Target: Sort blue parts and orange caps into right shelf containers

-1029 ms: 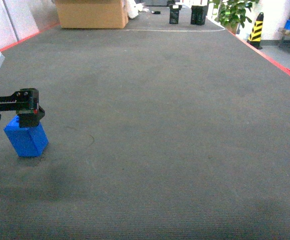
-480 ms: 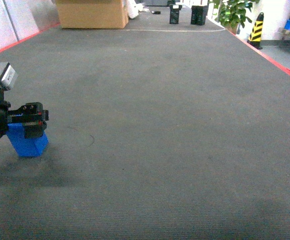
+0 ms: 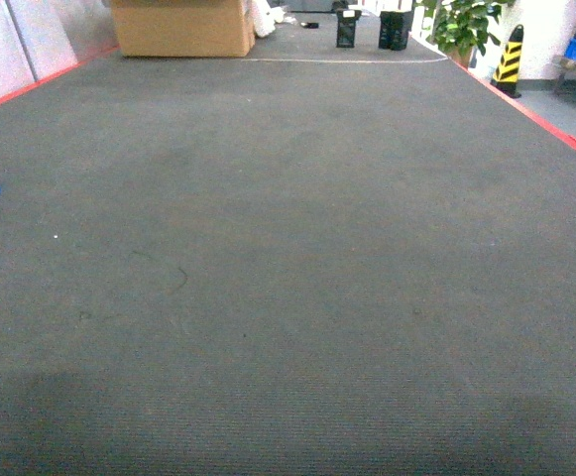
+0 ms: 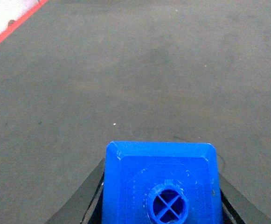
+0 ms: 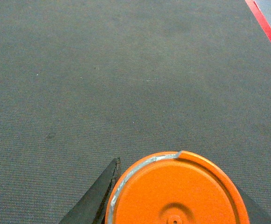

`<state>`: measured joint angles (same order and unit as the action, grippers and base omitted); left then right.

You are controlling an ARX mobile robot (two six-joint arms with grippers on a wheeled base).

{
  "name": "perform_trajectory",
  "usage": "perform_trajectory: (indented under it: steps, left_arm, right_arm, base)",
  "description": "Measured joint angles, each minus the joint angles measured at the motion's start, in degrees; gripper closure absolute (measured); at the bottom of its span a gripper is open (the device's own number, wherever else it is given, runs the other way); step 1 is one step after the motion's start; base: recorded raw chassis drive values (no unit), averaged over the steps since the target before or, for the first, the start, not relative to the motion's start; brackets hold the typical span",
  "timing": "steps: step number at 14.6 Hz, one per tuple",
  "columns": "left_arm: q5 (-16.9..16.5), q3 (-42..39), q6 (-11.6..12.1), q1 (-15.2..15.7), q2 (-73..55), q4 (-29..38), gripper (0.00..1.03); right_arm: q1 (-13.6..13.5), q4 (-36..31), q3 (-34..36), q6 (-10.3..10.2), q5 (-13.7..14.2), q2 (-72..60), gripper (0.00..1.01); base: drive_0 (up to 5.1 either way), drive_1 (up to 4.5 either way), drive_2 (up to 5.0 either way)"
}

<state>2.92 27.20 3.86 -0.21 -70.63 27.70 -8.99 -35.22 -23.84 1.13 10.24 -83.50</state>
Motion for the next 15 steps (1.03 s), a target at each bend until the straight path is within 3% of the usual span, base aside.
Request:
perform_trajectory:
  steps: [2,7,8,11,15]
  left_arm:
    - [1.4,-6.8,1.16,0.09,10.97,-2.01,0.58]
    - [1.66,-6.08,1.57,0.28,11.37,-1.49,0.58]
    - [1.66,-6.08,1.6,0.28,11.37,-1.49,0.58]
    - [1.77,-6.08,1.62,0.31,11.37,-1.49,0.58]
    - [1.7,-6.08,2.01,0.31,11.37,-1.49,0.58]
  right_arm:
    - [0.02,0.02,0.0,0.0,0.02,0.0,0.57]
    - [0.0,0.02,0.0,0.0,-0.02,0.0,0.57]
    - [-0.15,-9.01,1.64,-0.55,1.11,-1.46,0.57]
    - [-0.55,-16.96,5.81,-1.03,1.99,2.93,0.57]
    - [-2.69,-9.6,12.24,1.55,3.28,23.28,0.57]
  base:
    - [0.0,0.0,0.0]
    - [0.0,0.0,0.0]
    - [0.0,0.0,0.0]
    - [0.0,0.0,0.0]
    - [0.0,0.0,0.0]
